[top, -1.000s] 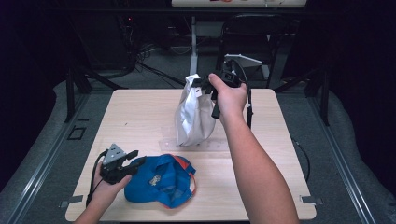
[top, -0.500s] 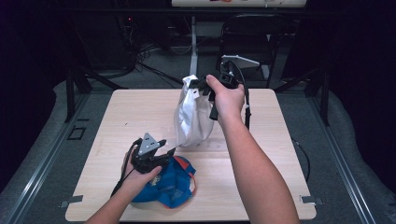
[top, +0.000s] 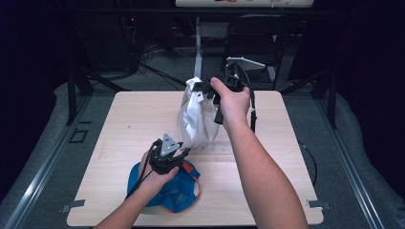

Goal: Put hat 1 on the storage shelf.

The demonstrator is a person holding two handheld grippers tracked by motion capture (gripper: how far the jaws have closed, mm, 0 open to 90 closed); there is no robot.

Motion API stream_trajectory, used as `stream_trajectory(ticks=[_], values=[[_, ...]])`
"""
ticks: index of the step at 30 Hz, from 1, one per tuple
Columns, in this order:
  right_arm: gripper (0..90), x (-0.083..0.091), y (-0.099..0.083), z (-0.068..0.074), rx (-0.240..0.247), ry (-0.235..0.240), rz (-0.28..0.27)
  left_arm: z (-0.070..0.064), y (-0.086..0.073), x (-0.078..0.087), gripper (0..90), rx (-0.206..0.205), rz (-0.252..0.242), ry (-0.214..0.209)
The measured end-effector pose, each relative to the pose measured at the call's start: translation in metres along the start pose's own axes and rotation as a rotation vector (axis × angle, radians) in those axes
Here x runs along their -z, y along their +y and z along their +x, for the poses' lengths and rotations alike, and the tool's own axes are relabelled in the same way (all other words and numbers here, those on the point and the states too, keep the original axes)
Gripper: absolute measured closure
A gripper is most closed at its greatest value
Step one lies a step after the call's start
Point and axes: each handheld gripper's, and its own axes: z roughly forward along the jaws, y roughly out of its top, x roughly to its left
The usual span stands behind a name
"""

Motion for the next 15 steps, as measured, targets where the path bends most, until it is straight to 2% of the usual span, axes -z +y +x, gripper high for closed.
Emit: stream_trajectory(ticks=[3, 5, 9, 13, 15], values=[[81.1, 0.001, -0.001, -0.001, 0.007, 0.001, 0.003, 0.002, -0.001, 0.002, 77.6, -0.035, -0.004, 0.007], [81.2, 0.002, -0.002, 0.000, 0.009, 0.003, 0.005, 0.006, -0.004, 0.005, 79.7, -0.040, -0.014, 0.005], [81.6, 0.006, -0.002, 0.001, 0.023, 0.014, 0.025, 0.019, -0.008, 0.013, 82.0, -0.020, -0.045, -0.032], [81.8, 0.011, 0.001, -0.001, 0.019, 0.024, 0.016, 0.029, -0.010, 0.016, 82.1, 0.009, -0.082, -0.070], [81.8, 0.012, 0.002, -0.002, 0.015, 0.025, 0.010, 0.033, -0.010, 0.017, 82.0, 0.024, -0.086, -0.101]])
